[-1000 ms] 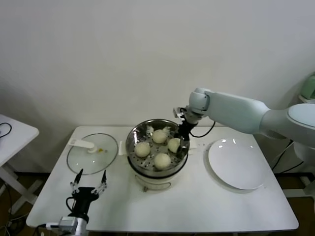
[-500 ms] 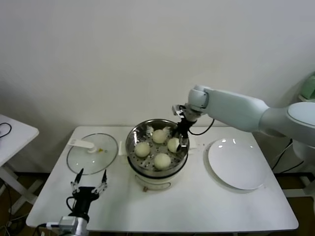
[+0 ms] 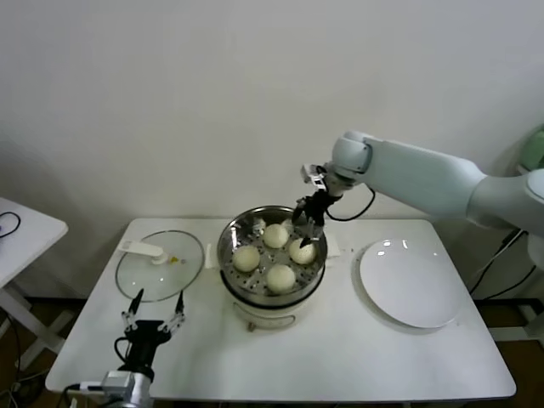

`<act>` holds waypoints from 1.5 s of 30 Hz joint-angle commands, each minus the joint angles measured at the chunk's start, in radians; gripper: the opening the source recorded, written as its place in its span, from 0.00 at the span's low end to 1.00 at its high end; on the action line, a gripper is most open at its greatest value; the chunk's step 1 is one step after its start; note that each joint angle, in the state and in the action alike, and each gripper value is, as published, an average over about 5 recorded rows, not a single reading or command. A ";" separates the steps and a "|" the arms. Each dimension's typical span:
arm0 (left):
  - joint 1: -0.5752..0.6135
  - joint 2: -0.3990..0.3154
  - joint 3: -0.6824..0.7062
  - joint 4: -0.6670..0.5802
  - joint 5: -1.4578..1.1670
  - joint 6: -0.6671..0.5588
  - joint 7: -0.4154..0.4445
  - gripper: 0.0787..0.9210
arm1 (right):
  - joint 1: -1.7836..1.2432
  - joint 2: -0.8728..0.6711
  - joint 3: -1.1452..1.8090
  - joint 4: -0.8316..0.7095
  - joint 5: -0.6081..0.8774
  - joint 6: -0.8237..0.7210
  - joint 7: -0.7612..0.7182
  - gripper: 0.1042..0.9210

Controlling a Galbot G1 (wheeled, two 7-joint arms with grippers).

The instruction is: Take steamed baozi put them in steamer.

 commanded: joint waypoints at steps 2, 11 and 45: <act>-0.001 -0.004 -0.002 -0.004 -0.006 0.000 0.001 0.88 | -0.019 -0.228 0.151 0.175 0.008 0.007 0.137 0.88; 0.023 -0.008 -0.005 -0.016 -0.012 -0.028 0.011 0.88 | -0.201 -0.476 0.381 0.336 -0.025 0.026 0.254 0.88; 0.075 -0.022 -0.016 -0.043 -0.004 -0.075 -0.001 0.88 | -1.929 0.041 2.080 0.674 -0.285 0.431 0.711 0.88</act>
